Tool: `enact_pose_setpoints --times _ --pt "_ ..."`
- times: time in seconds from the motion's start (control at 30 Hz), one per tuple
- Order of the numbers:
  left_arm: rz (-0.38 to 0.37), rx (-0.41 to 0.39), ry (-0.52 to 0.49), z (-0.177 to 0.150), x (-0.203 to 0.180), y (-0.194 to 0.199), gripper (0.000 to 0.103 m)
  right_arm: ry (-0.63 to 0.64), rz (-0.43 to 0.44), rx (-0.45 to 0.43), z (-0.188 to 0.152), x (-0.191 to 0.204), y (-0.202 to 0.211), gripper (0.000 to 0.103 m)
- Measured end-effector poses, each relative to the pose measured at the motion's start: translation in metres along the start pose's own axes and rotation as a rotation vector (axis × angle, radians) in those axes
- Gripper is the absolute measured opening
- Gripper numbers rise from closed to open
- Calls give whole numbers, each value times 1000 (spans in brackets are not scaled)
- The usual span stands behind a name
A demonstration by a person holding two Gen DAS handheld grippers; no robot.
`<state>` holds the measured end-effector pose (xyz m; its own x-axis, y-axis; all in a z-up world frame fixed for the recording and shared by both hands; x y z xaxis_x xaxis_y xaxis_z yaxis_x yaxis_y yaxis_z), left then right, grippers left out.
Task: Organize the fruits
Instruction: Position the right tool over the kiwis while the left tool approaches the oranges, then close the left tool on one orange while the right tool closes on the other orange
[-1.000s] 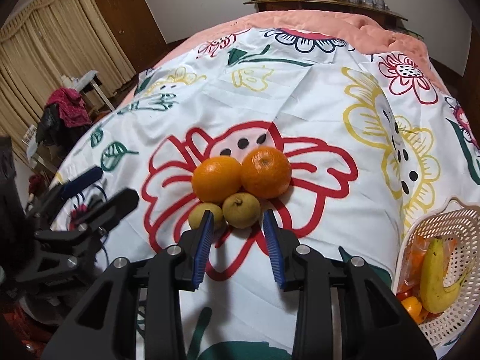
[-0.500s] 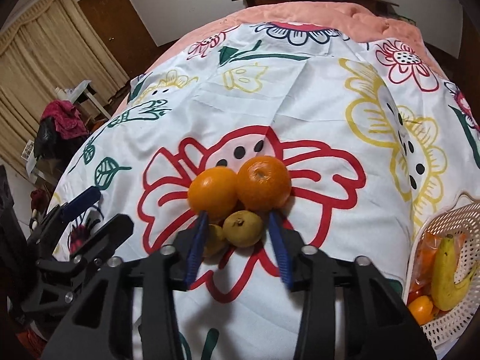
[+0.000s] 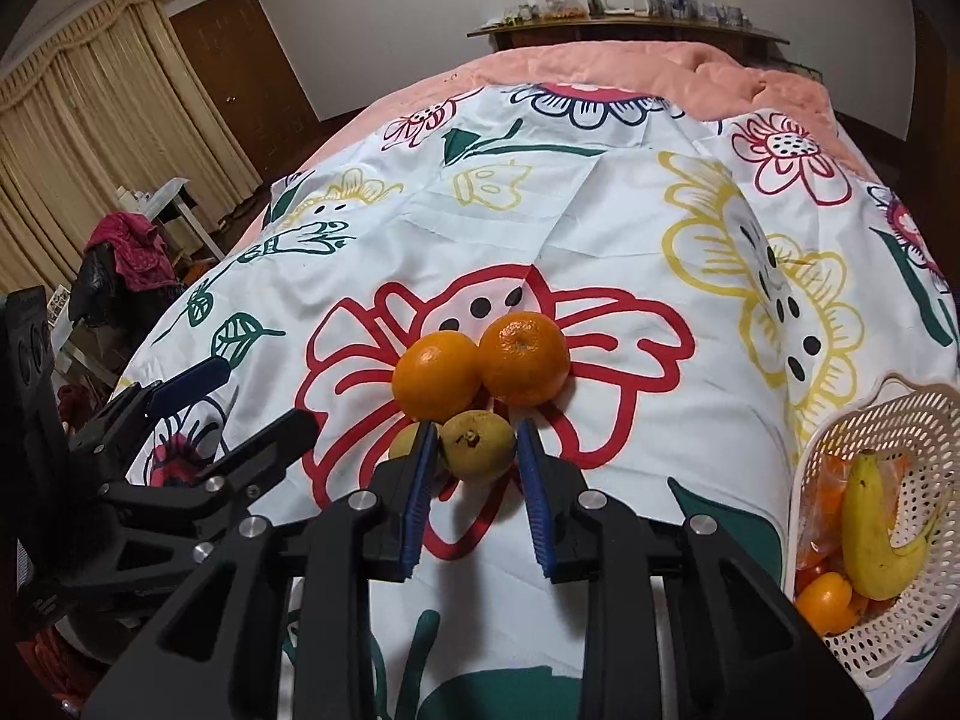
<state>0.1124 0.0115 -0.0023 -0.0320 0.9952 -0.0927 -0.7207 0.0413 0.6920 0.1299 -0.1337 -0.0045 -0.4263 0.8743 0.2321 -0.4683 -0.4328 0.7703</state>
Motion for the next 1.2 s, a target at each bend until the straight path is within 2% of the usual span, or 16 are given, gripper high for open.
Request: enact_pose_setpoints --times 0.4,0.8,0.97,1.03,1.2 --pt "-2 18 -21 -1 -4 -3 100 -4 -5 -32 -9 -3 17 28" --pt "1 76 -252 4 -49 -14 100 -103 14 -123 -16 -25 38 28" --pt "-8 90 -274 7 -57 -18 89 -104 9 -132 -19 -32 44 28" --pt "-9 95 -269 8 -54 -20 82 -97 18 -120 -20 -32 44 29" --pt "-5 95 -234 12 -39 -19 72 -62 42 -88 -21 -27 41 33"
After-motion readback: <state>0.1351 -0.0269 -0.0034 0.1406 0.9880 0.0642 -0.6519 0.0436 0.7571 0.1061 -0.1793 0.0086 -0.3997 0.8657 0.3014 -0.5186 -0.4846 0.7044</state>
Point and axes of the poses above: each gripper's, at about its wrist camera, not at the fingertips, and y roughly against the way its jaws point, x to its left, z to its top, the point moved 6 cm from there along -y, roughly the way its jaws point, and after that the axes turned 2 degrees about y, right-handed, at the moved point
